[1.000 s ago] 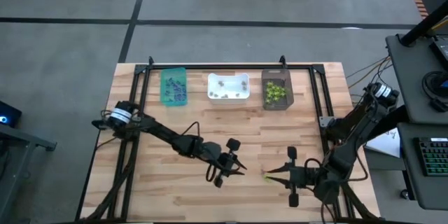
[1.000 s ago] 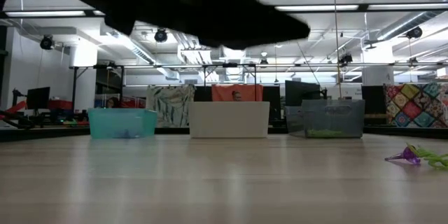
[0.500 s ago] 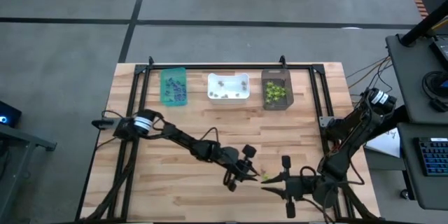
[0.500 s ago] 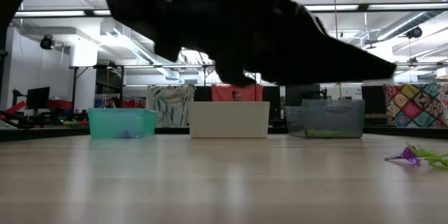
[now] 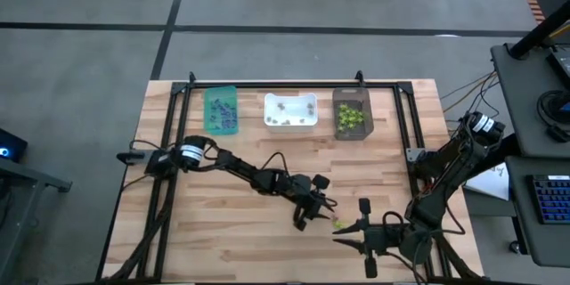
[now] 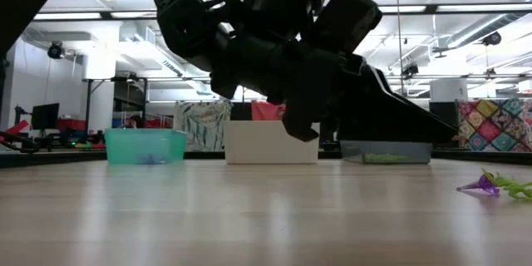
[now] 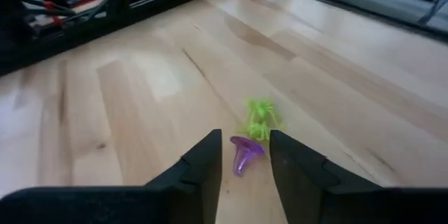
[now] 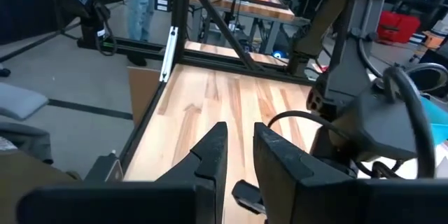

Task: Sort Halloween decoration
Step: Put the purple witch toy into the light blue bin

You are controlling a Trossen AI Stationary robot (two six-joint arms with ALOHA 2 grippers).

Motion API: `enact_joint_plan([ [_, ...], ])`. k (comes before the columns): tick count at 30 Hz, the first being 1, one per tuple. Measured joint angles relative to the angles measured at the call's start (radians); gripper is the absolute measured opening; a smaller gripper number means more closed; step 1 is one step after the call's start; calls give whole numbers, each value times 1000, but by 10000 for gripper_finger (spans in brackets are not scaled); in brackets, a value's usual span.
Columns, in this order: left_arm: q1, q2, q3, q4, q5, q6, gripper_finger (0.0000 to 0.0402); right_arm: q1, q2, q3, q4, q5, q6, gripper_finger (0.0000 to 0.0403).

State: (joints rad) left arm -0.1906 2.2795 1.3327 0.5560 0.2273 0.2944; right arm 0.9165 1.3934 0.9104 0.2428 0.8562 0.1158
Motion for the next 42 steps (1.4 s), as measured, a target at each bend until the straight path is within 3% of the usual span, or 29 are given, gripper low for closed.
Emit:
enact_joint_plan([
  [5,10,15,21,3,66,-22,153,0,0,0,-3,0,-3,59],
  [13,11,74,57,3,70,34,221,0,0,-1,-3,0,-4,59],
  [27,39,120,114,2,73,42,214,-1,0,-15,-6,5,23,59],
  [42,41,180,154,5,160,6,211,-1,0,-17,-2,9,34,59],
])
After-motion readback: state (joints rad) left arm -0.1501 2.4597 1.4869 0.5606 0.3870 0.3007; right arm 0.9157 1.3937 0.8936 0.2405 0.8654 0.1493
